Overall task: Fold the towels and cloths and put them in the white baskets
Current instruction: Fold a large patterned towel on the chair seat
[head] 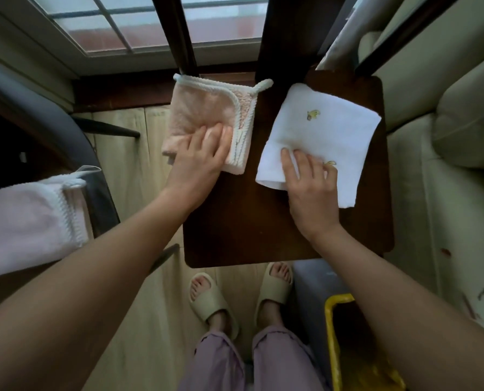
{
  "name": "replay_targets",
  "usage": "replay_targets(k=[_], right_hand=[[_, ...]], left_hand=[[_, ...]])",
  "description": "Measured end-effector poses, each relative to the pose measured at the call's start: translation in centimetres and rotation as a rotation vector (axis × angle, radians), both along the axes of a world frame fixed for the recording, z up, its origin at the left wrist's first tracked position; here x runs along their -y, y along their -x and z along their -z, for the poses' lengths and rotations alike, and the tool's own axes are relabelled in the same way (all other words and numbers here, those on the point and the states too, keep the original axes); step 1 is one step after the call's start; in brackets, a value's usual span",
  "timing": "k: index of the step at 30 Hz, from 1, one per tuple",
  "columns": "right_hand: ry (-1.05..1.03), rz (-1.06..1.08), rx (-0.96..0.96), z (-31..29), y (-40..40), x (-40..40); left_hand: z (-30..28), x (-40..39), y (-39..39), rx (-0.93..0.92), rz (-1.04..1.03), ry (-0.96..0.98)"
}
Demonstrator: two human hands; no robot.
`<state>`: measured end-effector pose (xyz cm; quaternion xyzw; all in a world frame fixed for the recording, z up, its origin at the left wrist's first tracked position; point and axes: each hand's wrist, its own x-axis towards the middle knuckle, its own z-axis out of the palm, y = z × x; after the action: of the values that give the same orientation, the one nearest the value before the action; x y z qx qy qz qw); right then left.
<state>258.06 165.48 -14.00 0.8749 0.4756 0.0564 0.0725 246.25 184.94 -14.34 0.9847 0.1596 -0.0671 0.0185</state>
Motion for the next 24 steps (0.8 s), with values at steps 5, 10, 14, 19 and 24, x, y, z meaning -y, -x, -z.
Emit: replay_targets(k=[5, 10, 14, 19, 24], right_hand=[[-0.078, 0.016, -0.025, 0.2, -1.6, -1.2], [0.018, 0.077, -0.065, -0.3, -1.4, -0.5], [0.058, 0.141, -0.134, -0.2, -2.1, -1.8], [0.045, 0.059, -0.103, -0.1, -4.2, -1.9], [0.005, 0.113, -0.105, 0.9, -4.0, -3.9]], left_hand=[[-0.4, -2.1, -0.7, 0.022, 0.068, -0.044], [-0.6, -1.4, -0.9, 0.032, 0.072, -0.078], [-0.2, -0.6, -1.9, 0.006, -0.002, 0.013], [0.5, 0.0, -1.6, 0.010, -0.089, 0.109], [1.2, -0.1, -1.6, 0.065, -0.145, 0.098]])
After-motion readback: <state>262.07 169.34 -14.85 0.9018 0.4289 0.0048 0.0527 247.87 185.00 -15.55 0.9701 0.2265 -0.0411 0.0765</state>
